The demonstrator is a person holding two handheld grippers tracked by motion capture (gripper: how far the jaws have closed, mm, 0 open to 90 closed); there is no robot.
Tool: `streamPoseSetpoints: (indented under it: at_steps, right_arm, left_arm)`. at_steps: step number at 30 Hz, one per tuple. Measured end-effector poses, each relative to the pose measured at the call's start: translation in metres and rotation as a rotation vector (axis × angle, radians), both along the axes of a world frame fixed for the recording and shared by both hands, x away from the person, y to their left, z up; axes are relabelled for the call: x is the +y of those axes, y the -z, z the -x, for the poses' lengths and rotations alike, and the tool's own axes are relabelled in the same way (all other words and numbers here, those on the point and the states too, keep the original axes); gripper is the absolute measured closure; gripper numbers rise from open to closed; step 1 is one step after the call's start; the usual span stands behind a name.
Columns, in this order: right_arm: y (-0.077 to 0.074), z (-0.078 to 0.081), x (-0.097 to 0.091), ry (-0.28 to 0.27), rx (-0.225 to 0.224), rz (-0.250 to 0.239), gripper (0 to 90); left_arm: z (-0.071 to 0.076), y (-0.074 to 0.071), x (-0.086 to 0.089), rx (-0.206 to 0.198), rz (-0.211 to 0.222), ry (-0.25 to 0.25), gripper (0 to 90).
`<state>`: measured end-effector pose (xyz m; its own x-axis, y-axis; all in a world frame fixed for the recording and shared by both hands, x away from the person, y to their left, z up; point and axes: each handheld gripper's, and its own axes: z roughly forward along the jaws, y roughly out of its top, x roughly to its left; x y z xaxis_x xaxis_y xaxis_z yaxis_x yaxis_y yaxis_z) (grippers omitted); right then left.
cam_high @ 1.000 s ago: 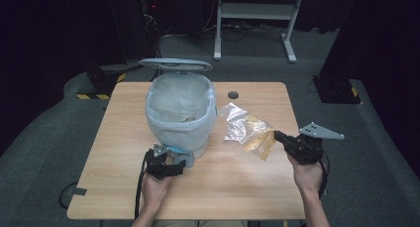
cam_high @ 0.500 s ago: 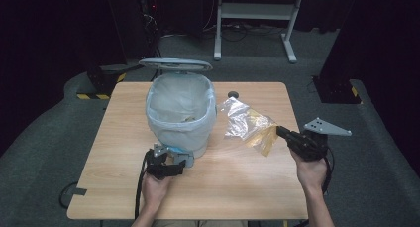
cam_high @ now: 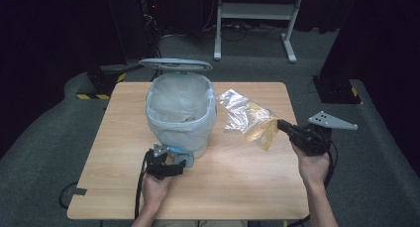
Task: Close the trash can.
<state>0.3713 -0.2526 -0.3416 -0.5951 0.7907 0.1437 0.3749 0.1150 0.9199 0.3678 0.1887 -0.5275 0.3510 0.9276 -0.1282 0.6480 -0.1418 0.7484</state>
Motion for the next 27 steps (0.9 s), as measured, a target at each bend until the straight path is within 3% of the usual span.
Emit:
streamPoseSetpoints:
  at_steps: [27]
  right_arm:
    - [-0.025,-0.01,0.023,-0.071,-0.011,0.0,90.0]
  left_arm:
    - [0.0,0.0,0.0,0.0,0.001,0.0,5.8]
